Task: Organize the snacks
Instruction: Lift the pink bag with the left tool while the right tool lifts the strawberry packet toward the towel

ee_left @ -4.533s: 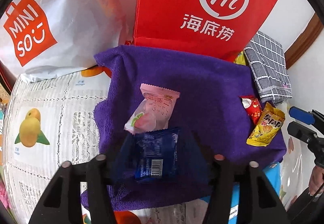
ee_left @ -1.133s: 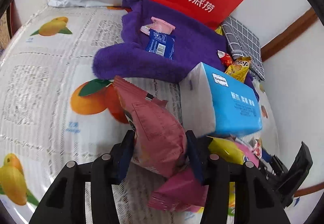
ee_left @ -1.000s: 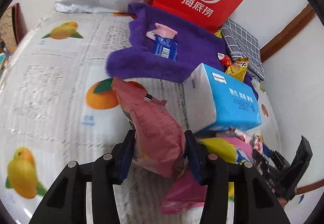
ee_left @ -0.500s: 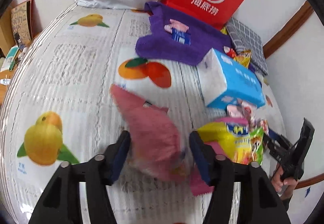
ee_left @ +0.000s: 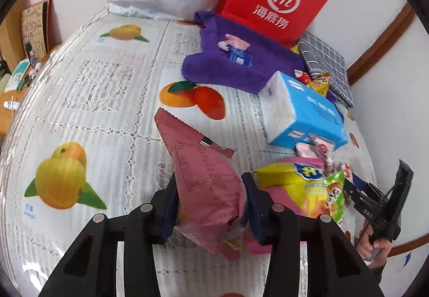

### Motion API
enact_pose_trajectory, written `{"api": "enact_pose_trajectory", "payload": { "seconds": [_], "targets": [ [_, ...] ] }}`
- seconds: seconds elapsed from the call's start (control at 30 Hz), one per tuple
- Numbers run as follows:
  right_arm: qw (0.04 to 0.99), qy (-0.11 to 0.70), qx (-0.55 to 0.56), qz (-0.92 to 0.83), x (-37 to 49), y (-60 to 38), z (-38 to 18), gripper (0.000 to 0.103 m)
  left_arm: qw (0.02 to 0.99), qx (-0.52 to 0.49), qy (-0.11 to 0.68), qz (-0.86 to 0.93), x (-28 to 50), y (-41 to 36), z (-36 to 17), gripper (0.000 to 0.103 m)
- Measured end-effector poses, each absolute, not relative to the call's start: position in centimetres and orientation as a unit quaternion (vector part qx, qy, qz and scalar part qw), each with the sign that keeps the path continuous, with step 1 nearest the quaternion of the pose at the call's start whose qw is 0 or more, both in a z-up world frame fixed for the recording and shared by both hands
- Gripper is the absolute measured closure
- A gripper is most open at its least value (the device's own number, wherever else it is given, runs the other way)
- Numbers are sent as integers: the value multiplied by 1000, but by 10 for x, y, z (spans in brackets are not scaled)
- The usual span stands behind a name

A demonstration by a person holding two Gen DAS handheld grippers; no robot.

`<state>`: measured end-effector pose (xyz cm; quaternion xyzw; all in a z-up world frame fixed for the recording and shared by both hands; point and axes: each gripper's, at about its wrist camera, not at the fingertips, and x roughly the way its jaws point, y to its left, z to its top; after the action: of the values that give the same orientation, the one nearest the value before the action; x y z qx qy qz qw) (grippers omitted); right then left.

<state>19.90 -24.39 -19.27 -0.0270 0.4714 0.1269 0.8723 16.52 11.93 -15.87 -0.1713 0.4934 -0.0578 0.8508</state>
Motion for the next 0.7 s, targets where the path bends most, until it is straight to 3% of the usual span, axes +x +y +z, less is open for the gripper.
{"api": "enact_pose_trajectory", "payload": {
  "seconds": [0.4, 0.7],
  "targets": [
    [871, 471, 9, 142, 187, -246, -183, 52, 868, -141, 465, -101, 147, 92, -114, 62],
    [885, 426, 8, 186, 174, -220, -120, 52, 874, -119, 449, -146, 155, 53, -83, 62]
  ]
}}
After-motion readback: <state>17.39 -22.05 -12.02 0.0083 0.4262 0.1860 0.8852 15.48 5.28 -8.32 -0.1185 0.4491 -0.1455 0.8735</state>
